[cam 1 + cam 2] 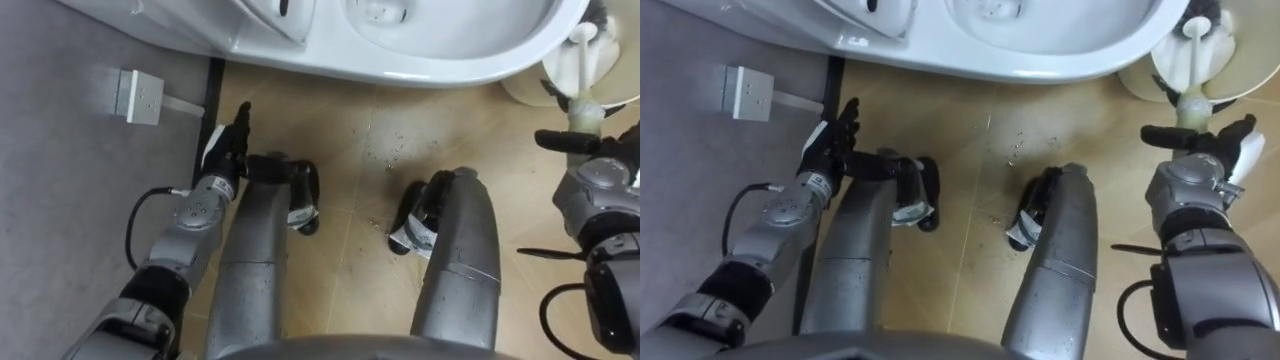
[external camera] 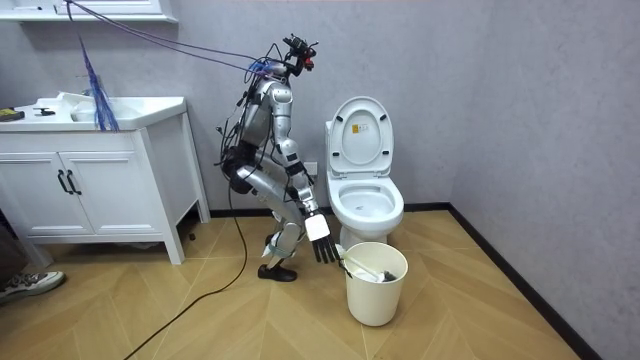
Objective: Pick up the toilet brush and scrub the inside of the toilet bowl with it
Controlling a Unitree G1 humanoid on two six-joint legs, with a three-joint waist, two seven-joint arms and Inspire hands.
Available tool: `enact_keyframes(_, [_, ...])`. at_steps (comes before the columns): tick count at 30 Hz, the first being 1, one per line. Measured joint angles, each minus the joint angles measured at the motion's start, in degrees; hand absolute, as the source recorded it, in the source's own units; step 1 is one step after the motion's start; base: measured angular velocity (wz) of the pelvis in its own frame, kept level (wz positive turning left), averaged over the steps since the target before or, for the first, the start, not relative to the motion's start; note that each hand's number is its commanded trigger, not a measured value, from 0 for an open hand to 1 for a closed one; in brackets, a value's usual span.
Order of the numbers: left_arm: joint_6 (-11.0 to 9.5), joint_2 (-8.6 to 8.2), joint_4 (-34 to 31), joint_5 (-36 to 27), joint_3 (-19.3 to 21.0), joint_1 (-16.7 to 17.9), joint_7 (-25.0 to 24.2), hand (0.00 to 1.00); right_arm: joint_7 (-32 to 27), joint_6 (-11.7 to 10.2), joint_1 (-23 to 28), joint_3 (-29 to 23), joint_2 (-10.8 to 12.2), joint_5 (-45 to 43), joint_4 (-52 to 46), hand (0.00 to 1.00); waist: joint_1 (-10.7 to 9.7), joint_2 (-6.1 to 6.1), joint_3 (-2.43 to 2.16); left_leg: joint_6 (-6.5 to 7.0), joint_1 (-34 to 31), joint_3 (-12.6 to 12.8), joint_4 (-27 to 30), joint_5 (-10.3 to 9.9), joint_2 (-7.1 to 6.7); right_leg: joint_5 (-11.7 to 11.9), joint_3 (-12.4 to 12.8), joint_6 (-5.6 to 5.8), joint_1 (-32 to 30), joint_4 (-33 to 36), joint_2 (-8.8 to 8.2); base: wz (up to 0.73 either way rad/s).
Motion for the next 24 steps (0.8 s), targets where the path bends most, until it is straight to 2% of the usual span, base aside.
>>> enact_keyframes(7, [1.1, 0.27, -0.8, -2.2, -0.2, 0.3, 0.0, 0.0, 3.4, 0.1, 1.1, 2.5, -2.0, 5.3, 0.4, 0.0, 0.2, 0.31, 0.0, -0.17, 0.0, 0.0, 1.0, -0.7, -0.14, -1.0, 0.3, -0.06, -0.1, 1.3, -0.2, 0.03])
enact_keyframes(8, [1.2, 0.42, -0.9, -2.2, -0.7, 0.3, 0.0, 0.0, 4.0, 0.1, 1.6, 2.8, -2.2, 5.5, 0.4, 0.52, 0.2, 0.31, 0.0, -0.19, 0.0, 0.0, 1.2, -0.8, -0.1, -1.1, 0.3, -0.09, -0.1, 1.4, -0.19, 0.0])
enact_keyframes(10, [1.7, 0.89, -0.9, -2.2, -1.9, 0.3, 0.0, 0.0, 6.1, 0.1, 1.8, 3.8, -2.6, 6.1, 0.8, 1.0, 0.2, 0.31, 0.0, -0.28, 0.0, 0.0, 1.7, -1.2, 0.04, -1.5, 0.4, -0.14, -0.2, 2.0, -0.17, 0.0])
enact_keyframes(14, [2.0, 1.3, -0.9, -2.2, -2.4, 0.3, 0.0, 0.0, 8.5, 0.7, 1.9, 4.6, -2.6, 6.3, 1.1, 1.0, -0.1, 0.31, 0.0, -0.47, 0.0, 0.1, 1.8, -1.3, 0.13, -1.7, 0.5, -0.34, -0.4, 2.3, -0.41, 0.0])
enact_keyframes(18, [2.0, 2.39, -1.0, -2.2, -2.4, 0.4, 0.0, 0.0, 11.1, 0.6, 2.2, 4.6, -2.7, 6.0, 2.3, 1.0, -0.2, 0.31, 0.0, -0.73, -0.1, 0.1, 2.7, -1.9, 0.21, -2.4, 0.1, -0.79, -0.4, 3.4, -1.13, 0.0])
enact_keyframes(24, [2.0, 3.18, -1.0, -2.3, -2.4, 0.7, 0.0, 0.0, 13.7, 0.8, 2.1, 5.6, -3.1, 6.1, 3.3, 1.0, -0.7, 0.29, 0.01, -0.74, -0.1, 0.1, 3.9, -2.3, 0.31, -2.7, -0.1, -0.94, -0.4, 4.2, -1.22, -0.03])
